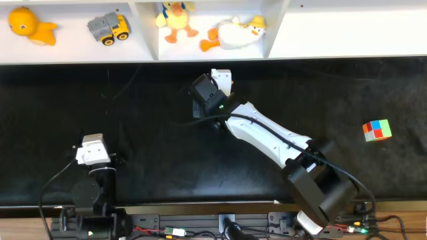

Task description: Store Toys

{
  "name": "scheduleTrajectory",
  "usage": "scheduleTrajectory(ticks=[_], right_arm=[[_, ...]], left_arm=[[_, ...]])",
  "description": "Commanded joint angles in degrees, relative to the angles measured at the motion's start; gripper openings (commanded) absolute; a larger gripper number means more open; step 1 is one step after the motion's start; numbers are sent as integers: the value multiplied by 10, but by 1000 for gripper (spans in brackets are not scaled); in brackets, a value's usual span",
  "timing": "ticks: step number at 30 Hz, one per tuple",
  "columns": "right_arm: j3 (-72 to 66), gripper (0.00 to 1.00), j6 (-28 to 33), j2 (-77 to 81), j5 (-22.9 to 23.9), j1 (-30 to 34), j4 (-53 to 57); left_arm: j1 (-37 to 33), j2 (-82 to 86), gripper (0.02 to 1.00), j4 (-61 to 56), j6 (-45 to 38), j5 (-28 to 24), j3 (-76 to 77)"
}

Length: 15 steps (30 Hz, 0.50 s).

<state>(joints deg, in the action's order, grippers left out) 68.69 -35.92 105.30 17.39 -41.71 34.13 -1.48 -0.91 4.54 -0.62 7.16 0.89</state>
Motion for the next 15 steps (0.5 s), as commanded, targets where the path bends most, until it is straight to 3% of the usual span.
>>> scheduleTrajectory(ticks=[1,15], right_arm=[[16,982,3,10,-4,3,-3],[16,982,8,31,-24,5,-6]], left_arm=[[3,7,998,-3,-11,4,-4],[3,7,998,-3,-11,4,-4]])
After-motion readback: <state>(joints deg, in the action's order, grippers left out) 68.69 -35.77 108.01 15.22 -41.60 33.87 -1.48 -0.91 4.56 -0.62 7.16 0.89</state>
